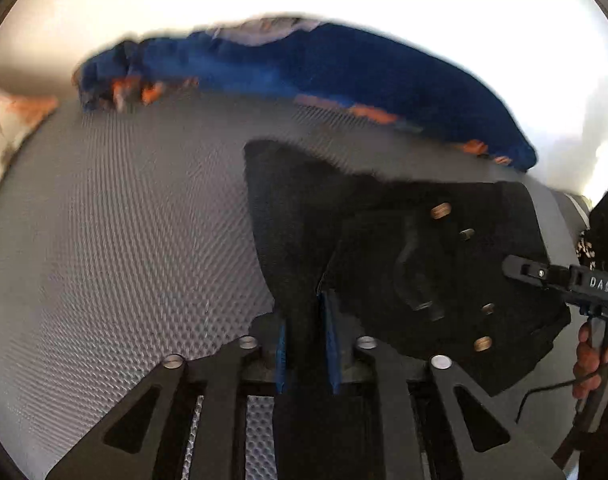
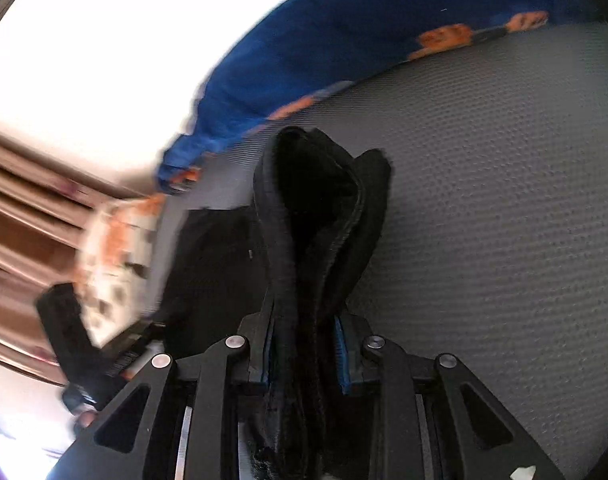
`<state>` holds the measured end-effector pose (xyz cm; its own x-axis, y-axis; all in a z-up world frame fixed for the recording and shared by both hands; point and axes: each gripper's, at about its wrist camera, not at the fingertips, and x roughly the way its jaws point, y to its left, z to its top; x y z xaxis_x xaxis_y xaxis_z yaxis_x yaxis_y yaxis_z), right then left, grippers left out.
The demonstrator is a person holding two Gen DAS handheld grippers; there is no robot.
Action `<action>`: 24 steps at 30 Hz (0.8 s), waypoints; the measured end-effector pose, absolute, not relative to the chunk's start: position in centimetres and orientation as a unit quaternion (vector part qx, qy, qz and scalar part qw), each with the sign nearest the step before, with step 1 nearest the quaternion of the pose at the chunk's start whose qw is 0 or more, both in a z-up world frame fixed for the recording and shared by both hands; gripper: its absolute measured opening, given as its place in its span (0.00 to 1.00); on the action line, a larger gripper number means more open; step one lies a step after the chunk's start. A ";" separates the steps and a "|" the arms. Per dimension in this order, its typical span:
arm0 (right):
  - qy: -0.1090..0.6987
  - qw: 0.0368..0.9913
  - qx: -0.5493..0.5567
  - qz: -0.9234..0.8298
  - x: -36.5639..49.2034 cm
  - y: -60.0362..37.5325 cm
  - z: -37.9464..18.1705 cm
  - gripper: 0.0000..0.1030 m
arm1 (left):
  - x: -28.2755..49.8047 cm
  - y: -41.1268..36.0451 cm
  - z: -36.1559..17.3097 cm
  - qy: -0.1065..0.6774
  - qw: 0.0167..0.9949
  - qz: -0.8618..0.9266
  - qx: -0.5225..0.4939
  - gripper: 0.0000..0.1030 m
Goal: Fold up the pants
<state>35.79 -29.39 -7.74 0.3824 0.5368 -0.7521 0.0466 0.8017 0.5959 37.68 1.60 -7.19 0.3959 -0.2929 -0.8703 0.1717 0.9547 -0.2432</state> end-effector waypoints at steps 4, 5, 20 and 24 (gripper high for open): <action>0.550 0.801 0.204 0.119 35.3 -29.0 -9.5 0.36 | 37.4 2.0 -9.0 0.525 0.839 -0.131 -0.059 0.30; 0.549 0.805 0.196 0.113 35.3 -28.8 -9.6 0.38 | 37.3 1.8 -8.9 0.522 0.842 -0.127 -0.052 0.33; 0.525 0.832 0.159 0.083 33.0 -27.4 -5.7 0.56 | 32.9 0.4 -5.9 0.498 0.864 -0.080 0.007 0.46; 0.523 0.833 0.159 0.090 30.3 -27.1 -5.0 0.58 | 29.7 0.7 -4.5 0.486 0.871 -0.068 0.012 0.50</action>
